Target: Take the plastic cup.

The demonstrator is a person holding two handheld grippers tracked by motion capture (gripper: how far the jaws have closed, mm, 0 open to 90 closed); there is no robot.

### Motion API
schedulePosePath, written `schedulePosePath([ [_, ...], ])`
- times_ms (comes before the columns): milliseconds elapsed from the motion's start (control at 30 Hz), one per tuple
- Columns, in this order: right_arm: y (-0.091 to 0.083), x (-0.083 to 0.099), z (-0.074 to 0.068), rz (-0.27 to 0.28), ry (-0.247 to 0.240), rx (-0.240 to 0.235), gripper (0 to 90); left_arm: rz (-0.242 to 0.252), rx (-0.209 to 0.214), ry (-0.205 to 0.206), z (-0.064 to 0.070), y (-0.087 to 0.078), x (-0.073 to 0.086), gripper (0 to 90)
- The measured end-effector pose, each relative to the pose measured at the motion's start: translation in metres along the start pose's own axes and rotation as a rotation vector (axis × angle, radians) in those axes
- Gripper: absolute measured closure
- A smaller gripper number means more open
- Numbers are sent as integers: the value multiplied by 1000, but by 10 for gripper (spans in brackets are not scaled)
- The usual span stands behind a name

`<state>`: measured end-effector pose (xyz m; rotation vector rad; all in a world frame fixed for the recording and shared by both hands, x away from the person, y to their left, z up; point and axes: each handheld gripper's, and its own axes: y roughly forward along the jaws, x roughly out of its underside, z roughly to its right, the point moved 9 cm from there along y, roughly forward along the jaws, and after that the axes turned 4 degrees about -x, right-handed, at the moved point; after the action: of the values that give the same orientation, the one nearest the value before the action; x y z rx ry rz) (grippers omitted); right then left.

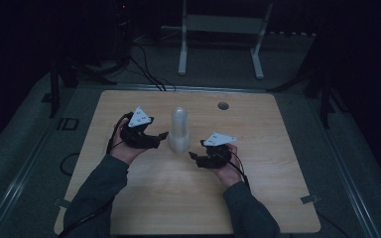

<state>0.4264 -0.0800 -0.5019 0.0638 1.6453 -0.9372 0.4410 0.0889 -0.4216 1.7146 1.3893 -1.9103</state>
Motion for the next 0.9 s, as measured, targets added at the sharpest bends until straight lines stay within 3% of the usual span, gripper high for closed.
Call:
schedulePosePath([
  [400,24,-15,5,15,15,-6,319,21,31,11,3,18,-27,242],
  [633,34,-20,9,34,49,-4,281,32,39,1,7,32,-35,242],
  [900,40,-19,7,29,31,-7,279,32,52,-5,11,44,-41,241],
])
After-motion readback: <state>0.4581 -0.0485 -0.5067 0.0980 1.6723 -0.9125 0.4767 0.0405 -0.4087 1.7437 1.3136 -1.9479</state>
